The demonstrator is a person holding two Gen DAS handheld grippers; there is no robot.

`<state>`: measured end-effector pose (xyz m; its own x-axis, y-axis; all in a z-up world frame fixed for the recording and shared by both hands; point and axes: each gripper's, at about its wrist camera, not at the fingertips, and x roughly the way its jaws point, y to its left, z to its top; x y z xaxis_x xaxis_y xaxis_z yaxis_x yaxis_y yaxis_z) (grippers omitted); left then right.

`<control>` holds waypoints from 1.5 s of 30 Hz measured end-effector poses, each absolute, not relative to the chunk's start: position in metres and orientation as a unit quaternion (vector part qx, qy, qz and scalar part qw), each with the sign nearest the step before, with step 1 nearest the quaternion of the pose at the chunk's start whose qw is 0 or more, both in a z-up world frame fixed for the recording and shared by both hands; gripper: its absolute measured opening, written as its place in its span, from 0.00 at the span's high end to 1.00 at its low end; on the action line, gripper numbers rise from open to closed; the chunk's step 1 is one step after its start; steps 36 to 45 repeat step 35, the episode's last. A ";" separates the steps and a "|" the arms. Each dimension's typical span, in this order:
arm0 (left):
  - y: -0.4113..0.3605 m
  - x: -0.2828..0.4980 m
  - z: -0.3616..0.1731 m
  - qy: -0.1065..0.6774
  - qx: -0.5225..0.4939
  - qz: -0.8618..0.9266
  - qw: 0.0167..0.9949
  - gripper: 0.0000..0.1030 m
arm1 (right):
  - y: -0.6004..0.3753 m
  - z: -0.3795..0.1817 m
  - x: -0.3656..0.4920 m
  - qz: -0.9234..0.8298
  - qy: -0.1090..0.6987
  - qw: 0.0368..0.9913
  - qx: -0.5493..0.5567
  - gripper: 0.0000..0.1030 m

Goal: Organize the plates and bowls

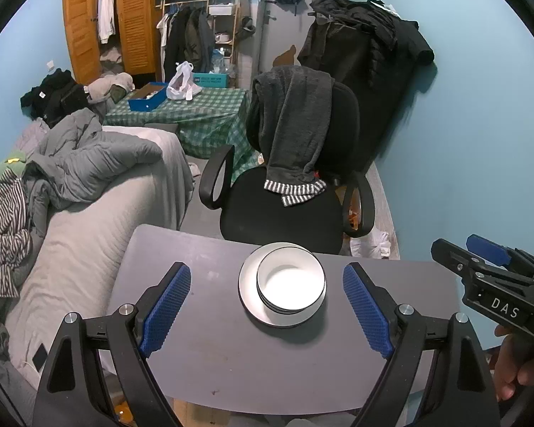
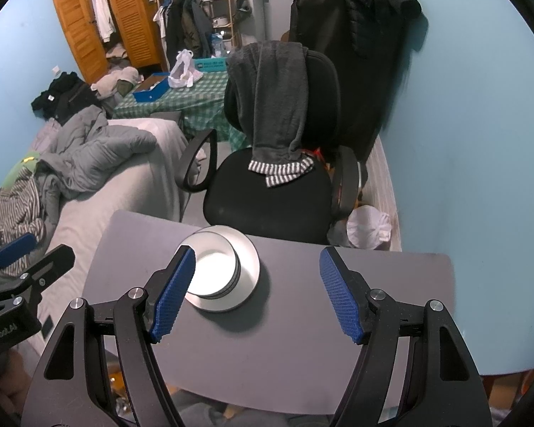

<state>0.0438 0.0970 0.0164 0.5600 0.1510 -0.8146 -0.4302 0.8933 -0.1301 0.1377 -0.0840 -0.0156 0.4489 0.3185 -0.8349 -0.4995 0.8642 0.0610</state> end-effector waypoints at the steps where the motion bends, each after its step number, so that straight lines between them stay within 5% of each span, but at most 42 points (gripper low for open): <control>1: 0.097 0.044 0.016 0.439 -0.160 0.167 0.868 0.14 | -0.084 -0.016 0.138 0.242 0.466 0.846 -0.097 0.31; 45: 0.099 0.050 0.012 0.451 -0.154 0.159 0.865 0.14 | -0.085 -0.016 0.135 0.241 0.470 0.844 -0.095 0.31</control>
